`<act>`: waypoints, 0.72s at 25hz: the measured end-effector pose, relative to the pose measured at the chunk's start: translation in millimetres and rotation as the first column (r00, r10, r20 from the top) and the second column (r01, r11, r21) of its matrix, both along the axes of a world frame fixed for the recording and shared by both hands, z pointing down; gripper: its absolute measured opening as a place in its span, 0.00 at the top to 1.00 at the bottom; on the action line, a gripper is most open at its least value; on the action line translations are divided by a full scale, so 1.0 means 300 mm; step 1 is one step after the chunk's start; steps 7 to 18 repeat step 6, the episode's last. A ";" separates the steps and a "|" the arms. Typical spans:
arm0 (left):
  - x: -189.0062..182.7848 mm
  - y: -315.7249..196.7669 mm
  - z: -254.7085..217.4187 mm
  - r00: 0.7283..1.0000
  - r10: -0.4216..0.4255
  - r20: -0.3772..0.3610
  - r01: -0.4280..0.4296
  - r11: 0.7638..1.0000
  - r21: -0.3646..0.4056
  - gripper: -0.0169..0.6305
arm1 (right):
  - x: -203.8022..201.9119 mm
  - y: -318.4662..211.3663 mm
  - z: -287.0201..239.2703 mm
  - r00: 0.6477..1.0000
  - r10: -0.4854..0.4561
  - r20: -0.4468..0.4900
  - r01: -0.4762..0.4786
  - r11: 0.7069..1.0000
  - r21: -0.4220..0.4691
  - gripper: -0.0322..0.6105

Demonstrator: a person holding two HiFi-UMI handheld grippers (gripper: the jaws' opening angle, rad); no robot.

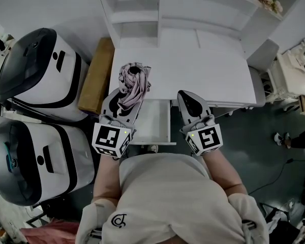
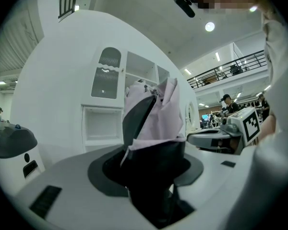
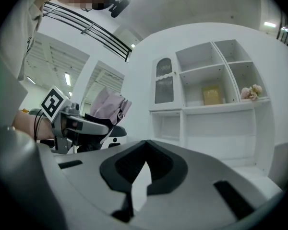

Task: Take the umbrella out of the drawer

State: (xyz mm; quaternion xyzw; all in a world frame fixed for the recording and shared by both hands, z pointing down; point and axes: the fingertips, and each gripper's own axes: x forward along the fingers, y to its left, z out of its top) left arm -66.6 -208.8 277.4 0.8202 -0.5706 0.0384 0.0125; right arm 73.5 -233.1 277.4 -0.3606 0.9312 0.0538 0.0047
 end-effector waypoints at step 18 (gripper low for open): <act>0.003 0.001 0.001 1.000 0.000 -0.009 0.000 1.000 0.000 0.64 | 0.004 0.002 -0.003 1.000 -0.001 -0.003 0.001 1.000 0.009 0.95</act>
